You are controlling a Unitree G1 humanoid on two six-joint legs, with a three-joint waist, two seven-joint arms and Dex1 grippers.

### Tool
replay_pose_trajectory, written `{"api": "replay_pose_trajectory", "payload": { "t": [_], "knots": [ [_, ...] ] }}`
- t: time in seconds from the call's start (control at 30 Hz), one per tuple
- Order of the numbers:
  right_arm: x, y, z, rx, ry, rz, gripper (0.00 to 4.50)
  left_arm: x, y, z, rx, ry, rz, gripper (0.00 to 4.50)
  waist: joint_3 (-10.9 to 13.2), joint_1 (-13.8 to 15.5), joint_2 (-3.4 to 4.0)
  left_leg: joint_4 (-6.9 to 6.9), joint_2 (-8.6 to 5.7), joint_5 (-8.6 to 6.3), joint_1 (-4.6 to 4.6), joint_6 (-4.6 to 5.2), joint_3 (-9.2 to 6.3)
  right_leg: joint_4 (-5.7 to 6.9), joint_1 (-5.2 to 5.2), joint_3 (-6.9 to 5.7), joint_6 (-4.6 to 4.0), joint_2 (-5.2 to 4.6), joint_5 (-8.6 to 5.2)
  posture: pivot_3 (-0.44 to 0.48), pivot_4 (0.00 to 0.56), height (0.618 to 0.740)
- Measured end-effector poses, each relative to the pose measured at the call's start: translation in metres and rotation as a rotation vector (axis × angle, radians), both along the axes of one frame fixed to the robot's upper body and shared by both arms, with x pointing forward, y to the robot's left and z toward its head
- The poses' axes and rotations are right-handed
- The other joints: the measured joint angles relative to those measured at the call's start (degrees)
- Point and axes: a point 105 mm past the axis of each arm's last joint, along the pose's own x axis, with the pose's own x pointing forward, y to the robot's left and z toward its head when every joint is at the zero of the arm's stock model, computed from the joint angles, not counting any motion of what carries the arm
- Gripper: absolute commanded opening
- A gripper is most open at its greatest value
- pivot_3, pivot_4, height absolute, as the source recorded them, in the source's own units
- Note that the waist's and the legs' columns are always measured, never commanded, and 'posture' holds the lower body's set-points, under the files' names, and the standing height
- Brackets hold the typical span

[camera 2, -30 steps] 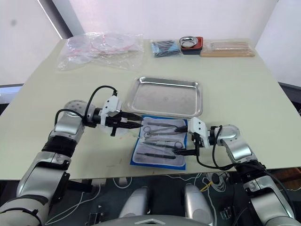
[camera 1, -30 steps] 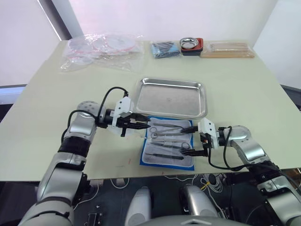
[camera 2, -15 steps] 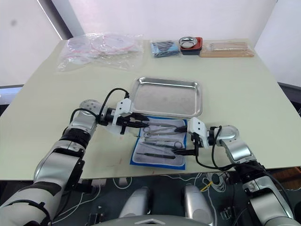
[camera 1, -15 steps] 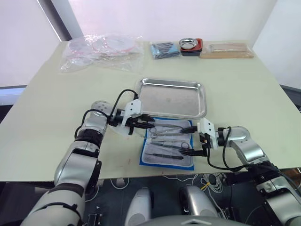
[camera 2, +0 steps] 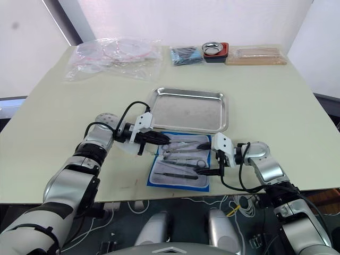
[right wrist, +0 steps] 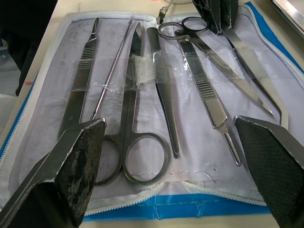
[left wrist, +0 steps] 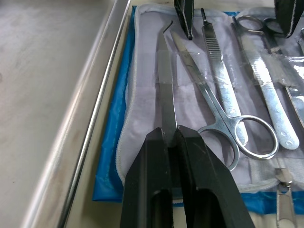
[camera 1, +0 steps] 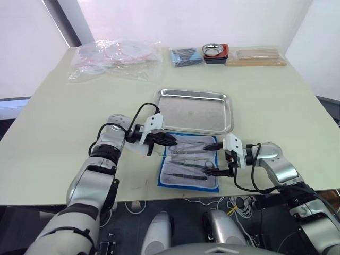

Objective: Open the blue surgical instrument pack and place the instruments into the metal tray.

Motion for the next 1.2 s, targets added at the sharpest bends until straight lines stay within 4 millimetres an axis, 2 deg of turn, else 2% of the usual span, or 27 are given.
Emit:
{"api": "replay_pose_trajectory", "payload": {
  "t": [0.37, 0.57, 1.2],
  "knots": [
    [-0.001, 0.001, 0.001, -0.004, 0.001, 0.015, 4.50, -0.001, 0.002, 0.006, 0.011, -0.015, -0.012, 0.02, 0.01, -0.14, -0.01, -0.04, 0.00, 0.00, -0.02, 0.00, -0.01, -0.04, -0.02, 0.00, 0.00, 0.00, 0.00, 0.000, 0.150, 0.740],
    [-0.001, 0.001, 0.001, -0.004, 0.000, 0.015, 4.50, -0.002, 0.003, 0.012, 0.023, 0.031, 0.005, 0.02, 0.05, -0.28, -0.04, -0.05, 0.00, 0.00, -0.05, 0.00, -0.02, -0.05, -0.03, -0.01, 0.00, 0.00, 0.00, 0.000, 0.150, 0.740],
    [-0.001, 0.002, 0.001, -0.004, -0.002, 0.019, 4.50, -0.009, 0.022, 0.030, 0.122, -0.025, 0.042, 0.02, 0.12, -0.61, -0.11, -0.12, 0.01, 0.00, -0.09, 0.00, -0.05, -0.19, -0.03, -0.02, -0.02, -0.03, -0.01, 0.000, 0.150, 0.740]
  ]
}}
